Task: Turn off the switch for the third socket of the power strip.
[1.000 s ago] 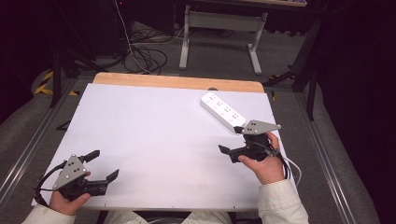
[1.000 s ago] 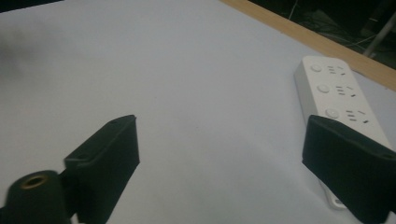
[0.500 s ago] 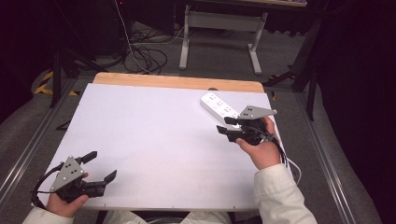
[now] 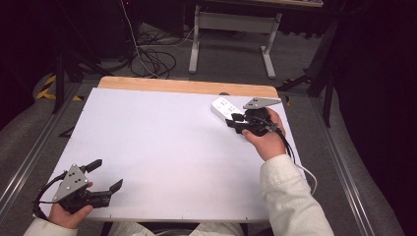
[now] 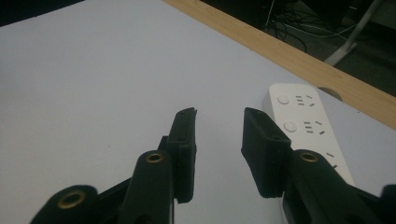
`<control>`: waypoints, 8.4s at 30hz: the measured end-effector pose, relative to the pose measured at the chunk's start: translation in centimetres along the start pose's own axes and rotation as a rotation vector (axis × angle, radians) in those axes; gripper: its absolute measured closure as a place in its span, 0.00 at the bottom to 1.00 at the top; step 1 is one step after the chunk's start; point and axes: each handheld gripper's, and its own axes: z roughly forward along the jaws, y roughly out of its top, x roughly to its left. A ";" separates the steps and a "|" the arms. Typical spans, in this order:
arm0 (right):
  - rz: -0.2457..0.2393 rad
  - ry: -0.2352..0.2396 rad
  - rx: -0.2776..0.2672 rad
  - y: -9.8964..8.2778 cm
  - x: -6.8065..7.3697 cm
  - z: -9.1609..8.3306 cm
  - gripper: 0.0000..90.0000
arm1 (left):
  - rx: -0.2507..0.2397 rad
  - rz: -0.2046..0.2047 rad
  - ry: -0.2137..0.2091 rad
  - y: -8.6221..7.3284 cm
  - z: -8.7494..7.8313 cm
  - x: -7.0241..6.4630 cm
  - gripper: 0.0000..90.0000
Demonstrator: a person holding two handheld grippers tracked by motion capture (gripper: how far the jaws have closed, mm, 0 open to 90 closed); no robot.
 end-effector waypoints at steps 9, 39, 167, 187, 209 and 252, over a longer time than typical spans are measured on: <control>-0.058 -0.056 0.075 1.0 -1.5 1.7 0.88 | 0.004 0.006 0.004 0.0 0.1 0.0 0.12; 0.110 -0.115 0.119 0.3 -5.5 8.7 1.00 | 0.003 0.014 -0.004 0.0 0.1 0.2 0.12; 0.110 -0.201 -0.025 2.3 -4.9 9.2 1.00 | 0.022 0.019 -0.023 0.2 0.6 0.2 0.12; 0.144 -0.168 -0.097 2.7 -4.5 6.8 0.74 | 0.025 0.019 -0.027 0.2 0.7 0.1 0.12; 0.105 -0.095 -0.174 1.3 -1.6 -0.5 0.37 | 0.031 0.022 -0.023 0.2 0.7 0.1 0.12; 0.068 0.123 -0.107 -14.1 6.7 -4.1 0.27 | -0.006 -0.009 -0.056 0.3 0.6 0.0 0.10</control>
